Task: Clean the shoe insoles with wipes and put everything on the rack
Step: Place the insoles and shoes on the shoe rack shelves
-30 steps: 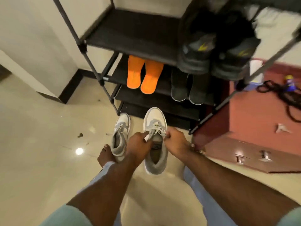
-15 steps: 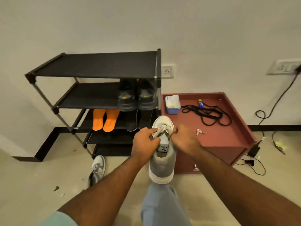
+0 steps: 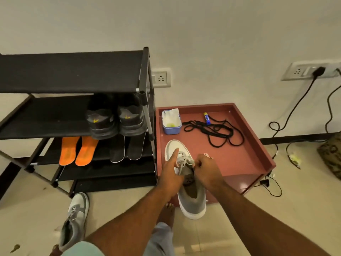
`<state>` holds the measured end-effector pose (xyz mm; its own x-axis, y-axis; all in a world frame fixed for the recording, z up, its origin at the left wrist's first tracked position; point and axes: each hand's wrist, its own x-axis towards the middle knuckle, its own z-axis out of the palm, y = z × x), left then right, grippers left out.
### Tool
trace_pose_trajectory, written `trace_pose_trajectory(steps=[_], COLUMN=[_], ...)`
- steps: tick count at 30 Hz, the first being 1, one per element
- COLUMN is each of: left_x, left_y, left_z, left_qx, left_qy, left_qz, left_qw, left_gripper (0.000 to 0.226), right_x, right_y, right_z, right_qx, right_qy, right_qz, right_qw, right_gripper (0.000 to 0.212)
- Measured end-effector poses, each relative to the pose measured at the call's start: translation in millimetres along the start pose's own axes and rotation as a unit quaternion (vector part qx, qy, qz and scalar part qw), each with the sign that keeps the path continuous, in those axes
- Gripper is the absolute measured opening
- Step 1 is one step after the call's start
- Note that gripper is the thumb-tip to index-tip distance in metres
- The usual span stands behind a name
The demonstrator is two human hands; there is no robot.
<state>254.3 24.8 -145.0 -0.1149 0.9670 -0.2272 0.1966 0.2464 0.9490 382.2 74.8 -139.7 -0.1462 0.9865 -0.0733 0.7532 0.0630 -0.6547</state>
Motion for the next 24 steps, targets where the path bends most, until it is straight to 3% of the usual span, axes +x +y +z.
trace_pose_trajectory(steps=[6,10,14,16,18,21,24], left_x=[21,25,20,20,18,17,19], left_y=[-18,-20,-19,-19,-16,-17,-21], left_z=[1,-5,-9,-12,-15,-22,-32], left_qx=[-0.062,-0.088,-0.104,-0.108,-0.100,-0.066,-0.070], left_qy=[0.070,0.053,0.062,0.073,0.090,0.157,0.211], left_qz=[-0.017,-0.027,-0.026,-0.014,-0.004,0.003,-0.014], left_qw=[0.995,0.994,0.992,0.991,0.991,0.985,0.975], left_gripper=[0.088,0.079,0.076,0.074,0.069,0.067,0.067], right_x=[14,25,28,29,32,39,43], right_y=[13,13,7,-3,-12,-21,-12], right_z=[26,29,35,36,35,24,2], right_qx=[0.048,0.123,0.172,0.217,0.303,0.453,0.492], right_qy=[0.011,-0.001,0.033,0.028,0.013,0.008,0.018], right_qz=[-0.005,0.027,0.063,0.080,0.132,0.207,0.246], right_qw=[0.999,0.992,0.983,0.973,0.944,0.867,0.835], right_gripper=[0.010,0.028,0.009,0.016,0.023,0.024,0.016])
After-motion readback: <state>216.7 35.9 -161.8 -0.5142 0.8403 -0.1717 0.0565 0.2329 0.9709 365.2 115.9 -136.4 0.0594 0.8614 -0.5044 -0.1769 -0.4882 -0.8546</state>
